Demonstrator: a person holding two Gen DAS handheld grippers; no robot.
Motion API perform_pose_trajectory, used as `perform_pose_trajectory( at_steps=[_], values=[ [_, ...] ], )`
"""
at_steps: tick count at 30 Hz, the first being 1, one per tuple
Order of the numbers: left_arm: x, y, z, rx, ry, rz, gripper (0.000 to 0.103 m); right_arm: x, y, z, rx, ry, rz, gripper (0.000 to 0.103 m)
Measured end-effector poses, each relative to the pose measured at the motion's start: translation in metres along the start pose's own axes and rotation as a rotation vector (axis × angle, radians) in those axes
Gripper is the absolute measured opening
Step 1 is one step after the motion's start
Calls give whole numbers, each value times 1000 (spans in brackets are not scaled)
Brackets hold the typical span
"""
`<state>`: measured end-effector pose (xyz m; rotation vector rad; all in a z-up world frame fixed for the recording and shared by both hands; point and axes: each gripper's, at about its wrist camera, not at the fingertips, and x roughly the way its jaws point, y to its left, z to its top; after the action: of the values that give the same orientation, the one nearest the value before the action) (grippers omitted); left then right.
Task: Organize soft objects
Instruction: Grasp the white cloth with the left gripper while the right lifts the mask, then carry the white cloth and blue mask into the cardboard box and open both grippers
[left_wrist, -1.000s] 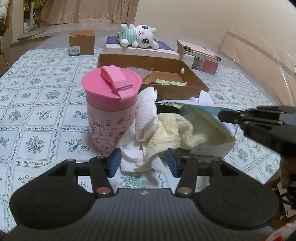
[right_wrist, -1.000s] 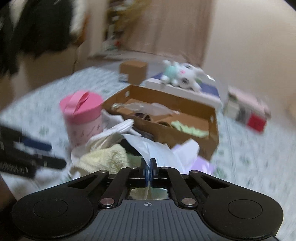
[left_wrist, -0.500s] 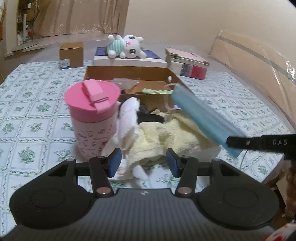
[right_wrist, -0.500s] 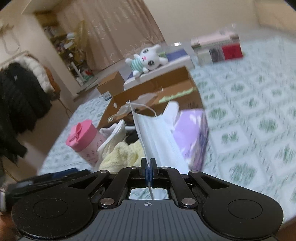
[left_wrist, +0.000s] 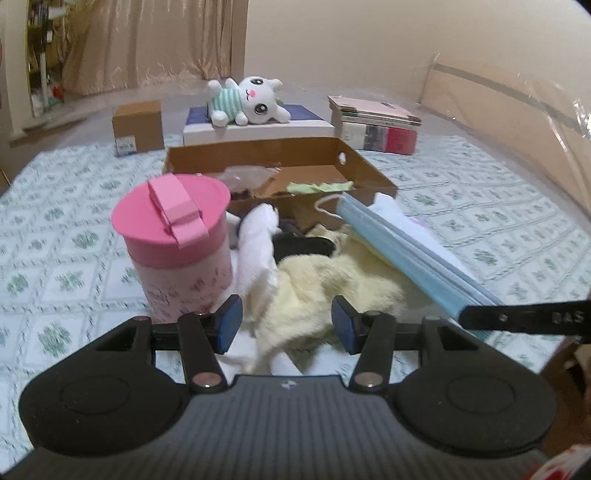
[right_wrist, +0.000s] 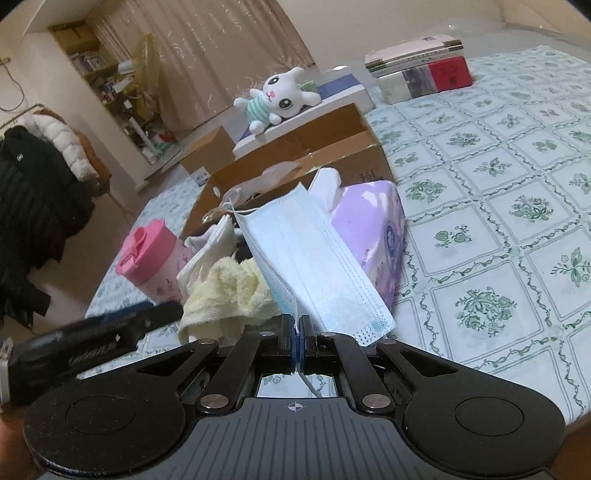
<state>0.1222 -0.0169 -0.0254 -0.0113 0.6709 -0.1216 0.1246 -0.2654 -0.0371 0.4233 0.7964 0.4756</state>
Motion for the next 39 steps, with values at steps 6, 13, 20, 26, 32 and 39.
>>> perform_pose_trajectory(
  at_steps=[6,13,20,26,32,39],
  values=[
    [23,-7,5,78,-28,85,36,6,-2,-1,-9,4,-6,2],
    [52,-16,8,156,-20,180,20,10,-7,0,-9,11,-7,2],
    [55,-14,9,172,-20,194,8,13,-8,1,-12,16,0,2],
    [21,-3,17,64,-53,107,7,4,0,3,-22,-11,13,2],
    [-12,1,37,31,-90,33,6,-12,13,15,-38,-60,34,2],
    [-32,9,66,28,-125,-22,6,-29,33,43,-94,-118,61,2]
  ],
)
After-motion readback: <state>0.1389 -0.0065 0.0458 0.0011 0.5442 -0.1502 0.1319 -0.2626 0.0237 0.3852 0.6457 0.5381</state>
